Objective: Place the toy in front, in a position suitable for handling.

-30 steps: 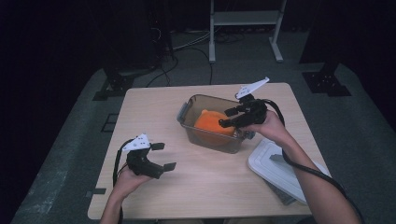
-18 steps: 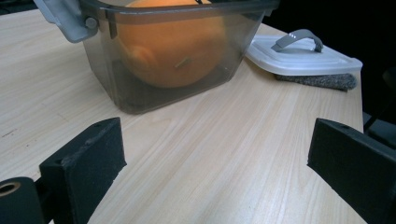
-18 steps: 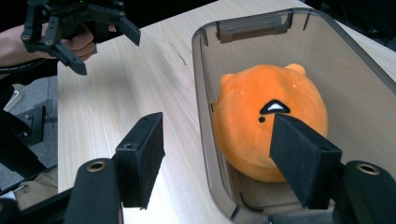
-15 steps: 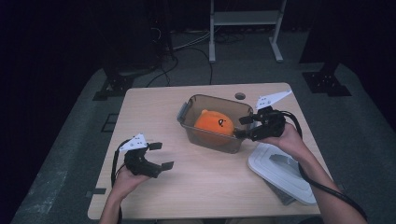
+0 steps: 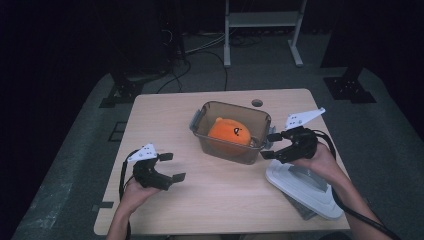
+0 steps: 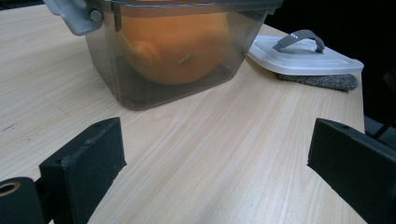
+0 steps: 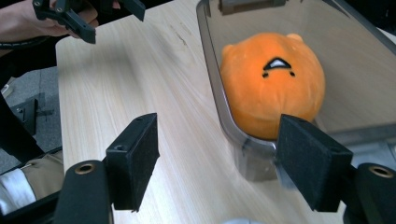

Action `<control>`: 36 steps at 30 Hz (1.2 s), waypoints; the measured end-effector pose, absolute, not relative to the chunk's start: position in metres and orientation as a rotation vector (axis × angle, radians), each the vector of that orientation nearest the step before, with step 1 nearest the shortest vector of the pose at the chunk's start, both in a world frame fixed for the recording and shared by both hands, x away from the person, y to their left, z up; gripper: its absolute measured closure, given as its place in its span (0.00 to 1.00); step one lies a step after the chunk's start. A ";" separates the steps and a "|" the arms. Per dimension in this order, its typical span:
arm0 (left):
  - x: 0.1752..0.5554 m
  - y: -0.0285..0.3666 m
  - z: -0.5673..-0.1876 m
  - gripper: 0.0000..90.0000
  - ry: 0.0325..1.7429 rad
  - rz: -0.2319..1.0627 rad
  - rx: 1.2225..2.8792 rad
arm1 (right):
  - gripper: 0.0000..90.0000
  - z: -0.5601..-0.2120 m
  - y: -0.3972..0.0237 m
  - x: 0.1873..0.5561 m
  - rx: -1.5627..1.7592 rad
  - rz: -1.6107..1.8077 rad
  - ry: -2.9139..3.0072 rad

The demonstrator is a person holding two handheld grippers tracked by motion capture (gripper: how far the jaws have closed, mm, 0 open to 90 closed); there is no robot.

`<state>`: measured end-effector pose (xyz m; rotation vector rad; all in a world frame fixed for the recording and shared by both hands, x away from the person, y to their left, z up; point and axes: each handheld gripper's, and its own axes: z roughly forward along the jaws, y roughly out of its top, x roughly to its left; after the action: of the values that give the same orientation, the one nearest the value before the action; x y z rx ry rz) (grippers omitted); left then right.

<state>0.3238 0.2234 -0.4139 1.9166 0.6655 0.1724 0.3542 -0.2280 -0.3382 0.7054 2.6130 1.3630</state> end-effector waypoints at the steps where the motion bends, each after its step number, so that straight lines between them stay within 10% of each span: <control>1: 0.324 0.224 -0.414 0.03 0.669 0.171 1.914 | 0.32 -0.339 -0.229 0.353 0.716 1.362 2.609; 36: 0.316 0.227 -0.418 0.03 0.682 0.176 1.927 | 0.31 -0.367 -0.268 0.321 0.764 1.339 2.547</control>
<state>0.3157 0.2273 -0.4180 1.9274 0.6821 0.1757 0.3214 -0.2682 -0.3674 0.7642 2.5472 1.3395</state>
